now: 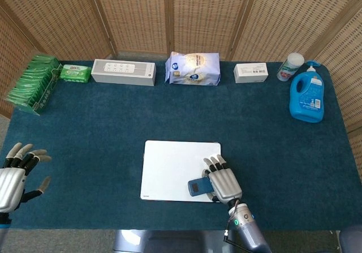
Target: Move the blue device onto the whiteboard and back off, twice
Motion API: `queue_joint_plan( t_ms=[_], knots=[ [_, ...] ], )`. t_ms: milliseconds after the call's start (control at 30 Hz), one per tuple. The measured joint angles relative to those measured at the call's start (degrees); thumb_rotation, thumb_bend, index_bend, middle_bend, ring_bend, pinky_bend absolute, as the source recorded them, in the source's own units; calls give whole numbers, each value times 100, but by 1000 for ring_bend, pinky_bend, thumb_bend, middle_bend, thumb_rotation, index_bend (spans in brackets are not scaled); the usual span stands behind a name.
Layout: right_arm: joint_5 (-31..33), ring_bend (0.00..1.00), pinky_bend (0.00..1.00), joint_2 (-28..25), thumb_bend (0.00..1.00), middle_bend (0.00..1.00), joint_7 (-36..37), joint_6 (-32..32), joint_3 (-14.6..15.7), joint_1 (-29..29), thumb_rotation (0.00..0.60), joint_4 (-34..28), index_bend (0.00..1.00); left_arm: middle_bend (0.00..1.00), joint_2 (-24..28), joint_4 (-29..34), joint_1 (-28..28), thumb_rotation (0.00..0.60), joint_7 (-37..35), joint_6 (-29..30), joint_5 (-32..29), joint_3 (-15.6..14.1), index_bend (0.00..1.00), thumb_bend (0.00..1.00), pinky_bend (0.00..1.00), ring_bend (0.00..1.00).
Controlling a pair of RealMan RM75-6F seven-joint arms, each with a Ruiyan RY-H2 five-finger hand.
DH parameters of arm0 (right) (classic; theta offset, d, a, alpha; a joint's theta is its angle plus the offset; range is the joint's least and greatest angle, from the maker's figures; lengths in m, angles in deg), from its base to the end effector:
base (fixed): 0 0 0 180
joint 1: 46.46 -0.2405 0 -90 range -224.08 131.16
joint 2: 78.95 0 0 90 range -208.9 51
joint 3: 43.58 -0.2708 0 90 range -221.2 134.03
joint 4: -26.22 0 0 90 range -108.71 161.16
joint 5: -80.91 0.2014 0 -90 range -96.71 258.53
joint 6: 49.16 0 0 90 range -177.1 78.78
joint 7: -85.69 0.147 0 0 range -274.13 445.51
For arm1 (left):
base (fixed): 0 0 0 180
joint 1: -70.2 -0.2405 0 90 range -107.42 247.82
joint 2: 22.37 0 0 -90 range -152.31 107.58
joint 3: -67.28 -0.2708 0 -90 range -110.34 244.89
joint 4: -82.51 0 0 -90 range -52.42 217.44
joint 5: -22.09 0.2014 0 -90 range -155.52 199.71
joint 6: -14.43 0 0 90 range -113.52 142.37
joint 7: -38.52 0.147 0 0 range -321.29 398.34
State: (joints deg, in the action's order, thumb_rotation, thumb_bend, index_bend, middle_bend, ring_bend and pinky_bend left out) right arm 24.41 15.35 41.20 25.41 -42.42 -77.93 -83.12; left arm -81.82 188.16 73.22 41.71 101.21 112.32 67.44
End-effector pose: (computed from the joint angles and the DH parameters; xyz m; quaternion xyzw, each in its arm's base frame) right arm -0.1500 -0.2243 -0.0338 0.7392 -0.4361 0.3052 0.4126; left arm -0.2782 0.1622 0.1757 -0.5965 -0.4130 -0.4160 0.5482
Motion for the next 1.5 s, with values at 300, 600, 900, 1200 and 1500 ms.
queue_joint_plan(
  t_ms=[300,600,900,1200,1500],
  knots=[
    [112,0,0,167,263,123,43,-339,-107,-74,600,385,696,279,52,13,-42,600,-13,59,-9,-10,327,418,27,131],
    [184,0,0,261,263,123,133,-606,-316,-213,600,690,696,278,62,29,-60,600,5,87,-11,-11,327,416,27,131],
    [258,0,0,308,263,124,158,-786,-400,-308,600,867,698,279,64,16,-83,600,-14,107,-12,-21,327,417,27,131],
    [424,0,0,365,264,124,15,-952,-564,-514,600,1003,699,279,65,-12,-124,600,-38,151,-34,-27,327,417,26,131],
    [558,0,0,399,264,124,-80,-1090,-732,-734,600,1101,700,279,59,-28,-170,600,-54,201,-40,-36,327,417,26,130]
  ],
)
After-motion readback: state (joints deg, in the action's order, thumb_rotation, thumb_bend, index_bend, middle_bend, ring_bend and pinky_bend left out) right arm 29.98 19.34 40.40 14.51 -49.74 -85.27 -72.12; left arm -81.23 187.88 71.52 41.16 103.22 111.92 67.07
